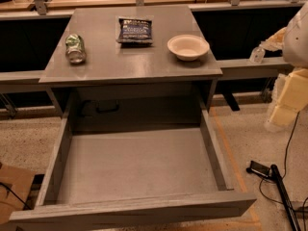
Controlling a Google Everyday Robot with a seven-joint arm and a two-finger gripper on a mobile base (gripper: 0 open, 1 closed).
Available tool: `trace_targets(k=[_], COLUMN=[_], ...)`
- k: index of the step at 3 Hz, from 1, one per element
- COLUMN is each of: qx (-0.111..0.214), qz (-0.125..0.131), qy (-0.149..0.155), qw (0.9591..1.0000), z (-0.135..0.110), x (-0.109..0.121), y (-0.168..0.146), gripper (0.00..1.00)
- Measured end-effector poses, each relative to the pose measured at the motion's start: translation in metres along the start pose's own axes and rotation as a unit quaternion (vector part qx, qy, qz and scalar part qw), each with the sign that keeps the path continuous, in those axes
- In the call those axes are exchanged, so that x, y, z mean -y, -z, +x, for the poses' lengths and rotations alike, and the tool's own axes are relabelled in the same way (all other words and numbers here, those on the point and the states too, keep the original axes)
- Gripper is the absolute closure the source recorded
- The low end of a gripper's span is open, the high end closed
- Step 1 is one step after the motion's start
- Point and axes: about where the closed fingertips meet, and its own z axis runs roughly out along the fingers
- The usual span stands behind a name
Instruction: Place blue chip bag into top drawer
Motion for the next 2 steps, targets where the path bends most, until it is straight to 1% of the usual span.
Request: trace_targets(k=[1, 2], qx=[0.000, 0.034], qz=[0.000, 0.015], qy=[0.000, 0.003], qw=[1.0000, 0.9993], z=[0.000, -0.018], x=[0.000, 0.015], y=[0.000, -0.010], gripper=[0.00, 0.00])
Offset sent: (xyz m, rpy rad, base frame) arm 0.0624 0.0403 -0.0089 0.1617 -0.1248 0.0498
